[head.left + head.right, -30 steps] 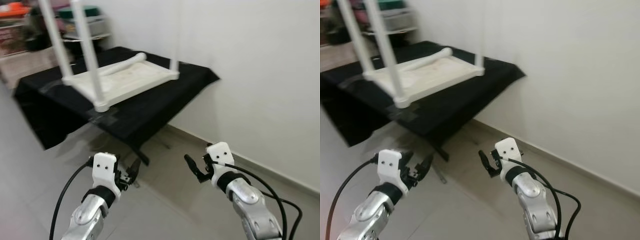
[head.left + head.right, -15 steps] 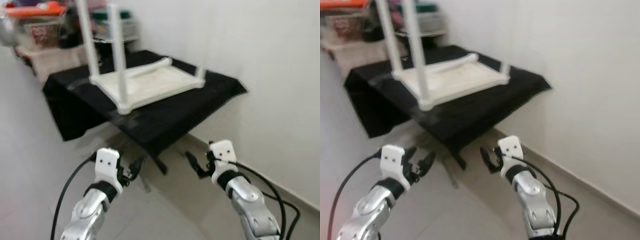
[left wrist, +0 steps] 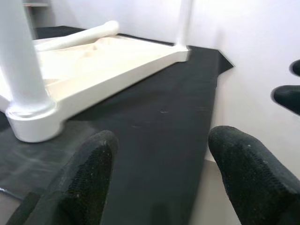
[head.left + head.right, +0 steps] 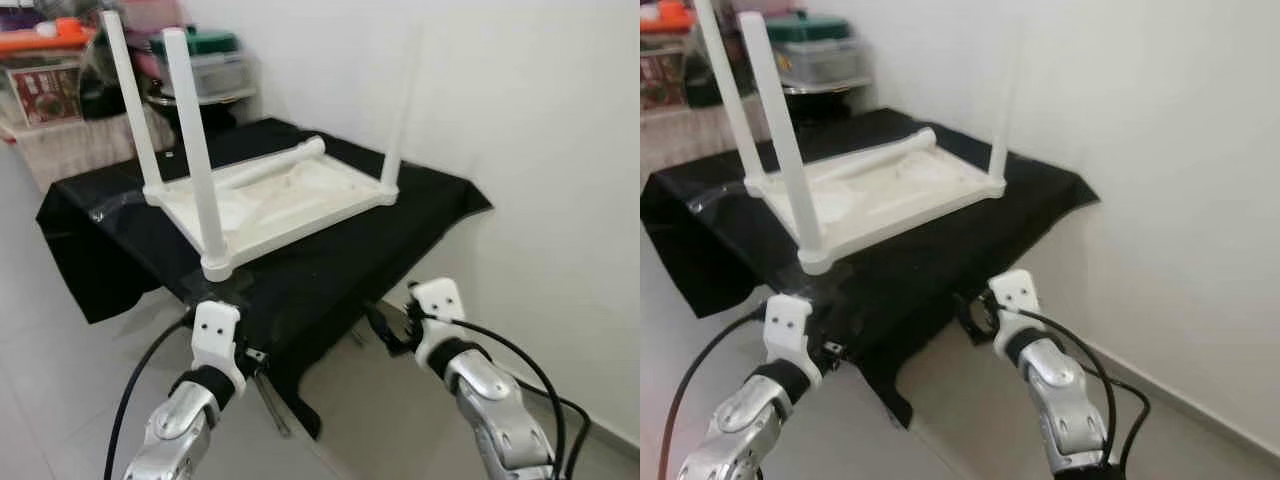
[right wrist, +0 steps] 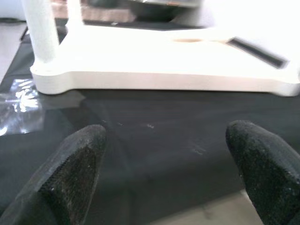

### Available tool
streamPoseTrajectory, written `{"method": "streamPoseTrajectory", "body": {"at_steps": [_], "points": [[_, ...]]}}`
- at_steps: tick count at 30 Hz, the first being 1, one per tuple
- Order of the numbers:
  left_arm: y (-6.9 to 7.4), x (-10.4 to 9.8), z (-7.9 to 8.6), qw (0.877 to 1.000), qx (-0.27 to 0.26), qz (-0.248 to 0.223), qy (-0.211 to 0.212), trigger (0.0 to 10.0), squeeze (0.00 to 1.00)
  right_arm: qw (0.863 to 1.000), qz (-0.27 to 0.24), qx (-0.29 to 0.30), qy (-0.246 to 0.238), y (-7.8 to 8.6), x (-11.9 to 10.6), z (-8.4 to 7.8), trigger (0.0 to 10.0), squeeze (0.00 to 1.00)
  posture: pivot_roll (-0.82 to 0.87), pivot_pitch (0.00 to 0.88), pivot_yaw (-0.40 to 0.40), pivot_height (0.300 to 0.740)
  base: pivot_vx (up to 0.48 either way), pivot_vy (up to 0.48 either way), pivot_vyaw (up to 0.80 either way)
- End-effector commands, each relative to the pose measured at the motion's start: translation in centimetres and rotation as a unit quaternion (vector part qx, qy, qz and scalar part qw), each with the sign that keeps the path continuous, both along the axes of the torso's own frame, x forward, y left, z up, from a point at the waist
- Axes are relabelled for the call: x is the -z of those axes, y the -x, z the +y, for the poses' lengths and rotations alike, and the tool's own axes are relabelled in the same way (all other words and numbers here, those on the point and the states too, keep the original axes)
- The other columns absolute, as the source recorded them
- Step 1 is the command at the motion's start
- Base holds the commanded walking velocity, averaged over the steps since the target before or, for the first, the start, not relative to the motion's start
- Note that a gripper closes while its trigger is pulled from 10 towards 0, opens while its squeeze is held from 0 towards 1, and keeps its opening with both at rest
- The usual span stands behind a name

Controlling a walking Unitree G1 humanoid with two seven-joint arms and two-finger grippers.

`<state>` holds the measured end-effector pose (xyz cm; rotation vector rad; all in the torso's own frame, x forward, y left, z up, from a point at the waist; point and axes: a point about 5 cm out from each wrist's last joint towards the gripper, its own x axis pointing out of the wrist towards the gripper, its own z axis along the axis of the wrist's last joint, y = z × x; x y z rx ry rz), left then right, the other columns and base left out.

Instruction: Building children table

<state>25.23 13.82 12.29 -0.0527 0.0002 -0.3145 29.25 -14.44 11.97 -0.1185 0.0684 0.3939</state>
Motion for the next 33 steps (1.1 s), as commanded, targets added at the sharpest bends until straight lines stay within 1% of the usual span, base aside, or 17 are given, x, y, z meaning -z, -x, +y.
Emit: {"method": "streamPoseTrajectory", "body": {"at_steps": [1,7,15,20,23,27,29,33], "points": [[-0.40,-0.40,-0.05,1.000,0.007,-0.011,-0.012,10.0,0.00,1.000,-0.002,0.001,0.005,-0.01,-0.12,-0.37,10.0,0.00,0.01,0.000,-0.082,0.740,0.442,0.000,0.00],[-0.77,-0.75,-0.45,0.999,0.026,-0.017,-0.016,10.0,0.00,1.000,-0.001,-0.003,0.002,-0.07,-0.10,-0.29,10.0,0.00,0.01,0.000,-0.081,0.740,0.443,0.000,0.00],[-0.90,-1.00,-0.73,0.999,0.038,-0.022,-0.018,10.0,0.00,1.000,0.001,-0.009,-0.003,-0.09,-0.14,-0.28,10.0,0.00,0.01,0.000,-0.082,0.740,0.440,0.000,0.00],[-0.87,-1.27,-0.86,0.999,0.044,-0.030,-0.011,10.0,0.00,1.000,0.002,-0.012,-0.004,-0.15,-0.20,-0.32,10.0,0.00,0.00,0.000,-0.087,0.740,0.000,0.000,0.00],[-0.82,-1.22,-0.89,0.998,0.048,-0.026,-0.012,10.0,0.00,1.000,0.002,-0.014,-0.003,-0.17,-0.24,-0.32,10.0,0.00,0.00,0.000,-0.087,0.740,0.000,0.000,0.00],[-0.82,-1.18,-0.98,0.998,0.049,-0.025,-0.015,10.0,0.00,1.000,-0.003,-0.017,0.003,-0.16,-0.35,-0.33,10.0,0.00,0.00,0.000,-0.087,0.740,0.244,-0.411,0.00],[-0.85,-1.20,-1.03,0.998,0.049,-0.025,-0.015,10.0,0.00,0.999,-0.008,-0.030,0.017,0.00,-0.40,-0.14,10.0,0.00,0.00,0.000,-0.088,0.740,0.000,-0.414,0.80],[-0.85,-1.21,-1.03,0.998,0.048,-0.025,-0.014,10.0,0.00,0.999,-0.010,-0.042,0.023,0.06,-0.47,0.07,10.0,0.00,0.00,0.000,-0.089,0.740,0.000,-0.416,0.80]]}}
